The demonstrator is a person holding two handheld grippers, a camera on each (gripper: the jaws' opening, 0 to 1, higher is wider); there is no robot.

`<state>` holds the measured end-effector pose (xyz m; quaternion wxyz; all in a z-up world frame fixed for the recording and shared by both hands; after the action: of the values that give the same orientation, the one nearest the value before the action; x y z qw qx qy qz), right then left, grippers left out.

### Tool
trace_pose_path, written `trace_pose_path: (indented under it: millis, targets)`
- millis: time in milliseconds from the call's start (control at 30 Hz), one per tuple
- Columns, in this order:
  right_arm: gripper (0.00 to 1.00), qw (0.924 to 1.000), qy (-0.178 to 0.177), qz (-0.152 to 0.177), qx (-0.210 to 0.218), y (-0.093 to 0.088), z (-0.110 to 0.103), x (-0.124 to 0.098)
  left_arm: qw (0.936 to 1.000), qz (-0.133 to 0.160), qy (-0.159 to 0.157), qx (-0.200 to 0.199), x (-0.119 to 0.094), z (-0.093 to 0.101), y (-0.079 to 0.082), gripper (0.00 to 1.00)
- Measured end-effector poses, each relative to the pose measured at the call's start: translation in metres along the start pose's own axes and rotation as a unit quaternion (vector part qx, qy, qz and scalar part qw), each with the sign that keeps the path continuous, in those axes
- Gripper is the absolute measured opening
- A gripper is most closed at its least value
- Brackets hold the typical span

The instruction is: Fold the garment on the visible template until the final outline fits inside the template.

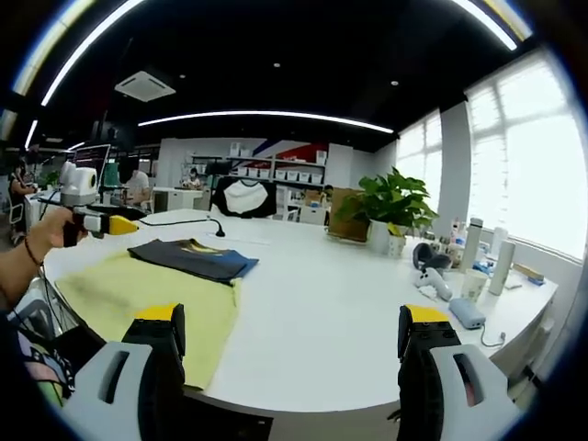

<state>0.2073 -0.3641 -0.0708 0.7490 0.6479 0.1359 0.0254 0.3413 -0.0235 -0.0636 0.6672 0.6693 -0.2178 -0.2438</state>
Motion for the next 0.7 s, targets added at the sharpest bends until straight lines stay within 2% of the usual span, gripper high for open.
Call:
trace_pose_path:
  millis: [100,267,367,533,700]
  targets:
    - [0.99,1.0000,0.002,0.004,-0.001,0.002,-0.001,-0.001,0.9997,0.014,0.020,-0.002,-0.018,-0.007,0.002,0.97]
    - [0.99,1.0000,-0.003,0.009,-0.003,0.003,-0.001,-0.002,0.9987,0.008,0.045,-0.022,-0.051,-0.008,0.005,1.00]
    - [0.99,1.0000,-0.003,0.007,-0.004,0.002,-0.001,-0.001,0.9975,0.030,0.063,-0.012,-0.070,-0.006,0.011,1.00]
    - [0.99,1.0000,0.003,0.006,-0.006,0.001,-0.004,0.000,0.9952,0.030,0.093,-0.004,-0.097,-0.006,0.013,1.00]
    - [0.99,1.0000,0.003,0.006,-0.007,0.001,-0.006,0.000,0.9938,0.045,0.101,-0.012,-0.123,-0.003,0.013,1.00]
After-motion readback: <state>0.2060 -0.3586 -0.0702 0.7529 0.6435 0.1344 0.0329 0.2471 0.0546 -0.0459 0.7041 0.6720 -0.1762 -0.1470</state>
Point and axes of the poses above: the point that each gripper's makers call its tool centre point, and the gripper's own axes: x roughly forward along the fingers, z roughly to its right, y roughly out of its top, the point moved 5 cm from there along -x, roughly backward along the fingers, and after that the axes turned 6 degrees about y, right-handed, at the moved point
